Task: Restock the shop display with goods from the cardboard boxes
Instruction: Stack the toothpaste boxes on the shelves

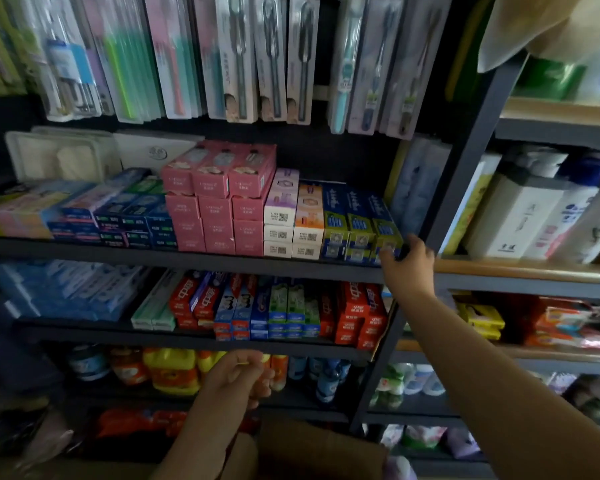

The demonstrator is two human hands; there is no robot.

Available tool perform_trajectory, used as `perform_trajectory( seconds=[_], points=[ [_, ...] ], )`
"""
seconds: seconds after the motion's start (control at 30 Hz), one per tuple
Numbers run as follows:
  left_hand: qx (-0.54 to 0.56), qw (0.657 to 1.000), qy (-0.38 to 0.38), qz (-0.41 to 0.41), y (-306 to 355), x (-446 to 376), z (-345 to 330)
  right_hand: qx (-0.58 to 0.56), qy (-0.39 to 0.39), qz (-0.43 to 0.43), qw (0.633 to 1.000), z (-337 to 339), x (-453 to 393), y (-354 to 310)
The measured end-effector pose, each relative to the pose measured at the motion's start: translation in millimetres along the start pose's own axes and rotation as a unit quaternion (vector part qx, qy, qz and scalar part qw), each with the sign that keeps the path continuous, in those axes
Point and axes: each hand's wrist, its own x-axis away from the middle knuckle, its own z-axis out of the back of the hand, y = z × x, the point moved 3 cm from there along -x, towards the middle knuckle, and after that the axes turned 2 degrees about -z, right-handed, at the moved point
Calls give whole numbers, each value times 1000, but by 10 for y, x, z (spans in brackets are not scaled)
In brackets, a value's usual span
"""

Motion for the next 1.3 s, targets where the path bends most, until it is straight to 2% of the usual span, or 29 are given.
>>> perform_trajectory(
  seconds=[0.1, 0.23, 0.37, 0.5, 0.63, 0.8, 1.03, 1.17, 1.3],
  points=[
    [-29, 999, 4, -21, -146, -30, 120, -28, 3, 58, 998, 13, 464, 146],
    [-58, 998, 0, -30, -502, -124, 274, -37, -70, 36, 996, -114, 1067, 761],
    [-101, 995, -18, 11, -1016, -228, 361, 29, -105, -68, 992, -318, 1577, 1650],
    [-122, 989, -48, 71, -1530, -283, 354, 81, -174, -199, 961, -501, 2085, 2505],
    [-149, 977, -92, 121, -2086, -434, 202, 103, -186, -275, 938, -640, 2424, 3094],
    [-194, 954, -154, 167, -2922, -876, -149, 137, -238, -332, 902, -1063, 2457, 3864],
    [-282, 908, -255, 176, -4519, -1840, -837, 184, -315, -378, 851, -1903, 2045, 5437],
    [-297, 891, -293, 181, -5448, -2453, -1336, 222, -333, -371, 838, -2352, 1755, 6354],
    [-288, 886, -317, 179, -6312, -2888, -1796, 220, -309, -376, 846, -2713, 1680, 7089]
  ],
)
